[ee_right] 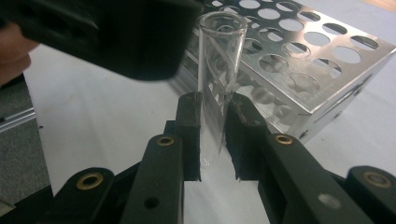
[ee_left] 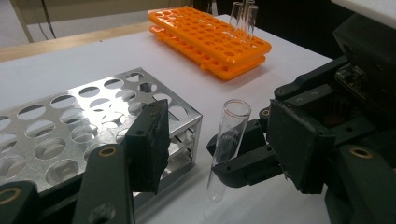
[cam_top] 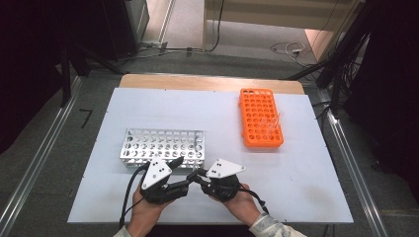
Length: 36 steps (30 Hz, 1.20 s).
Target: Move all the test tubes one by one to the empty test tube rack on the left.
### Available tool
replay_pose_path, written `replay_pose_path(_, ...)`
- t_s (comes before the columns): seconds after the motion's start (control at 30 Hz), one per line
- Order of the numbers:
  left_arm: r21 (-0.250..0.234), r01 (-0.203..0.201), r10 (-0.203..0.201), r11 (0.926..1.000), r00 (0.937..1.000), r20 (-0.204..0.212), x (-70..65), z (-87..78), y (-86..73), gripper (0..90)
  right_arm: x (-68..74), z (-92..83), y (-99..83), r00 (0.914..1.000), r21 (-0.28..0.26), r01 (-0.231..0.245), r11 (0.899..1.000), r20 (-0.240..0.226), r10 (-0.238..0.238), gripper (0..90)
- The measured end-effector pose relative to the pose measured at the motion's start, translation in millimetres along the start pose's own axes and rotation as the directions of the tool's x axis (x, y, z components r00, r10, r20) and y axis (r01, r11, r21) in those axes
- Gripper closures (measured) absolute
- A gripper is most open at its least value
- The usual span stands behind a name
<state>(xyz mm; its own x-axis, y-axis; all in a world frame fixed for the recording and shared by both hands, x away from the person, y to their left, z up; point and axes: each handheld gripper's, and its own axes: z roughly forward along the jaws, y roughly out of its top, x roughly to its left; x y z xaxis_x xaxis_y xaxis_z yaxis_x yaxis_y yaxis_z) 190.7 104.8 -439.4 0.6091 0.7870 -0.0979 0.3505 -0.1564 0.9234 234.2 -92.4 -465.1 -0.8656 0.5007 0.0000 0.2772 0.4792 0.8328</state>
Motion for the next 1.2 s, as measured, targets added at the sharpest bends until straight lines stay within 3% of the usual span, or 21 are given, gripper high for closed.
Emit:
replay_pose_path(0.17,0.005,-0.019,0.019,0.9998,0.9998,0.01,-1.4,1.9,-1.3,54.2,3.7,2.7,1.1,0.9999,0.001,0.004,1.0,-0.013,-0.004,73.5)
replay_pose_path(0.47,0.02,-0.04,0.04,0.999,0.9987,0.031,-4.0,4.8,-3.6,63.5,7.1,3.4,4.3,0.9997,-0.008,-0.001,1.0,-0.025,0.001,73.5)
replay_pose_path(0.67,0.02,-0.04,0.04,0.999,0.9991,0.014,-3.3,4.5,-4.0,72.5,7.4,3.0,4.6,0.9996,-0.008,-0.002,1.0,-0.028,0.002,73.5)
replay_pose_path(0.93,0.018,-0.031,0.031,0.9994,0.9995,0.007,-2.0,3.5,-3.8,74.8,7.2,2.7,5.1,0.9993,-0.005,-0.008,1.0,-0.037,0.008,72.2)
replay_pose_path(0.97,0.016,-0.03,0.03,0.9994,0.9995,0.007,-1.8,3.3,-3.6,75.0,6.8,2.5,5.4,0.9989,-0.008,-0.006,1.0,-0.046,0.006,62.7)
replay_pose_path(1.2,0.009,-0.006,0.006,0.9999,1.0,-0.006,5.1,-3.8,-0.5,75.1,4.3,-4.6,6.3,0.9983,-0.014,-0.015,1.0,-0.057,0.014,46.1)
